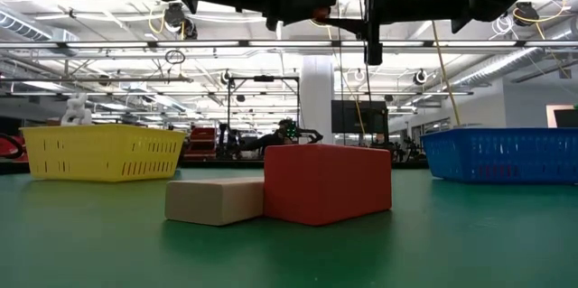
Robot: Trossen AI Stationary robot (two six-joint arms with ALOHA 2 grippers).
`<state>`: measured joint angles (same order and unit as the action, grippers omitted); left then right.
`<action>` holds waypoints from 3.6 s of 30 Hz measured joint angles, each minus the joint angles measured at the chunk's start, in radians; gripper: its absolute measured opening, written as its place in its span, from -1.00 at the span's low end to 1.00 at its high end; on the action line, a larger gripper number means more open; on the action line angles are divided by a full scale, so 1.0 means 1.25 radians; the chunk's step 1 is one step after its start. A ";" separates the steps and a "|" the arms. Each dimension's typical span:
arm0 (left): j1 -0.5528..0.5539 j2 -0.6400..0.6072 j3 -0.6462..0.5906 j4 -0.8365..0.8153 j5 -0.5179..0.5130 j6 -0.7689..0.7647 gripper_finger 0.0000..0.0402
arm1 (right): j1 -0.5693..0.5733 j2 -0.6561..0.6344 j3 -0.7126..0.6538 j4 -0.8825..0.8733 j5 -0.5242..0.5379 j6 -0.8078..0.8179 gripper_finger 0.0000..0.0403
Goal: Sort & place blocks by color
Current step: Put the pink square block into the yellow basket, then put the pink arch block into the yellow basket
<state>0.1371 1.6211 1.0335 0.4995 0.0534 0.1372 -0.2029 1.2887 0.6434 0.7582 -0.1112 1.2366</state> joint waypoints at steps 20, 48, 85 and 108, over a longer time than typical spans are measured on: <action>0.002 -0.151 0.001 -0.473 -0.001 -0.187 -0.28 | -0.155 -0.065 0.000 -0.290 -0.315 -0.034 0.32; -0.069 -0.225 -0.253 -0.986 -0.041 -0.669 -0.28 | 0.210 0.010 0.022 -0.420 0.215 -0.147 0.28; -0.055 -0.583 -0.251 -0.887 -0.087 -0.734 0.00 | 0.239 0.362 0.353 -0.829 0.149 -0.072 0.25; -0.051 -0.631 -0.251 -0.858 -0.107 -0.720 0.00 | 0.246 0.423 0.380 -0.804 0.325 -0.289 0.10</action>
<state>0.0738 0.8322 0.7193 -0.5735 -0.0803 -0.7624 0.1051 1.8176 1.1183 -0.2472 0.2945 0.8758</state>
